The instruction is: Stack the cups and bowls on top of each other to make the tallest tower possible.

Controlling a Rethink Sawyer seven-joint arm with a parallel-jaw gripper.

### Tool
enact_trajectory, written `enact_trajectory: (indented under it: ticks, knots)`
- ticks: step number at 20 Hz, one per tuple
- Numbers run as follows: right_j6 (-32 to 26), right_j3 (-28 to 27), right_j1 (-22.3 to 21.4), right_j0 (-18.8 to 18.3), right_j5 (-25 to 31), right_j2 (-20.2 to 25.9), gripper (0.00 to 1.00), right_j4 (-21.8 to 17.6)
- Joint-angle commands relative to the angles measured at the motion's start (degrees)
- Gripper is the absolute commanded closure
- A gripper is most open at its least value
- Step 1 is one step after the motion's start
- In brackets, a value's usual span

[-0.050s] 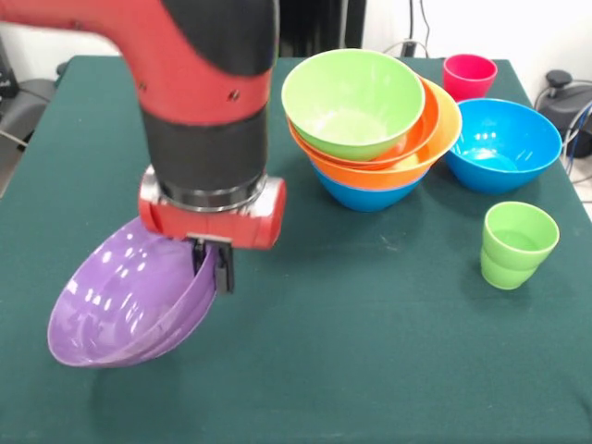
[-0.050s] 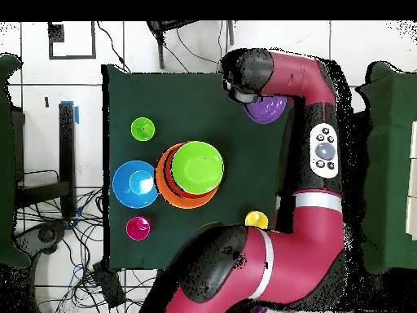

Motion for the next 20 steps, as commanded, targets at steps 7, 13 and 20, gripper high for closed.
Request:
enact_trajectory:
  ticks: [7, 13, 20]
  knots:
    - [5.19, -0.86, -6.28, 6.34, 16.64, -3.41, 1.00, 2.31]
    - [5.51, -5.46, -8.59, 8.31, 26.21, -4.77, 1.00, 3.00]
    - [4.79, -5.20, -10.23, 8.23, 28.90, -6.02, 1.00, 3.35]
